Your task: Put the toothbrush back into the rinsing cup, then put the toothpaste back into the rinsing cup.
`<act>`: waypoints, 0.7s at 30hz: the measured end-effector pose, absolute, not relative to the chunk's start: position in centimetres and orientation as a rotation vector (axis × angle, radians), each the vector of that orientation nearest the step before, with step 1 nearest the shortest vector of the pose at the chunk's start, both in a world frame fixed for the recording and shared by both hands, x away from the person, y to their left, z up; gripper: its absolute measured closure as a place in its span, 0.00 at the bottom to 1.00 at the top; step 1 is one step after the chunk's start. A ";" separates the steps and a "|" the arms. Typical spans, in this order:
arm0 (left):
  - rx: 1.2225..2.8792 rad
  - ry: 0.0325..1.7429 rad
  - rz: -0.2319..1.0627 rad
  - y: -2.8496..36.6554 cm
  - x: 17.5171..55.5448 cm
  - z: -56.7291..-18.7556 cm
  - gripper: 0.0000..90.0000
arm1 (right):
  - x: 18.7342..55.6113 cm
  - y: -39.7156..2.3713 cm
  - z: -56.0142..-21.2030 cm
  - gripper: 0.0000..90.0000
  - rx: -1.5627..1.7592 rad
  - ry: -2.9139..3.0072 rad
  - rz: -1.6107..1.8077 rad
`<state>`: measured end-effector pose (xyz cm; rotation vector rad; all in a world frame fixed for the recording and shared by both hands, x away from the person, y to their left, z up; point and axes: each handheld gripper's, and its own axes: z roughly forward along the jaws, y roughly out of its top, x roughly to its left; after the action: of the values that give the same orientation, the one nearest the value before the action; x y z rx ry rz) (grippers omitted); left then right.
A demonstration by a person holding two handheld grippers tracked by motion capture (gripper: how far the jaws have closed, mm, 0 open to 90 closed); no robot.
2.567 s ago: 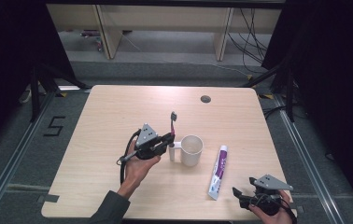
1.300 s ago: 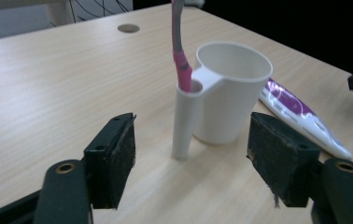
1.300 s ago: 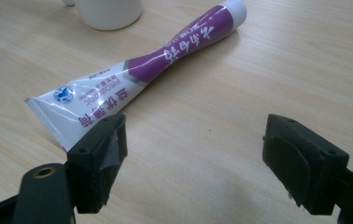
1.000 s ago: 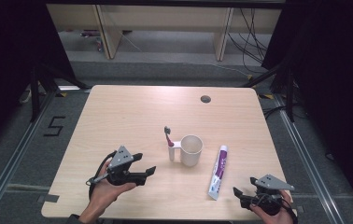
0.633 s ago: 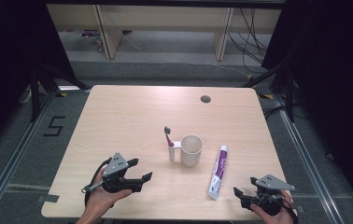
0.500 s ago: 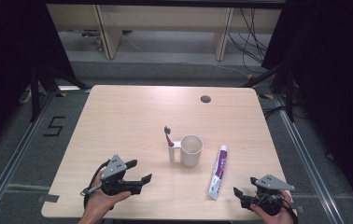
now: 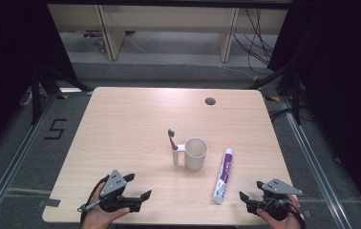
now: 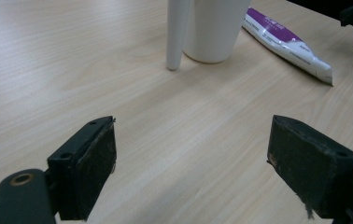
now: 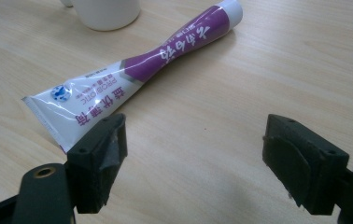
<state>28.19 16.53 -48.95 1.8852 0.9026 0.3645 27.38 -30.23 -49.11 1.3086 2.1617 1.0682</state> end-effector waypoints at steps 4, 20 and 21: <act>1.877 0.926 0.365 17.0 27.5 -49.2 0.17 | 27.3 -30.3 -49.1 0.25 1.305 2.163 1.056; 1.902 0.945 0.381 17.8 26.6 -50.1 0.17 | 27.4 -29.8 -48.9 0.26 1.317 2.162 1.072; 1.903 0.941 0.378 17.7 26.6 -50.2 0.17 | 27.6 -29.9 -48.8 0.26 1.297 2.169 1.064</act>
<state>26.64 17.71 -50.20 1.9032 0.9410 0.3783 27.62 -29.95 -48.83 1.2974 2.1689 1.0643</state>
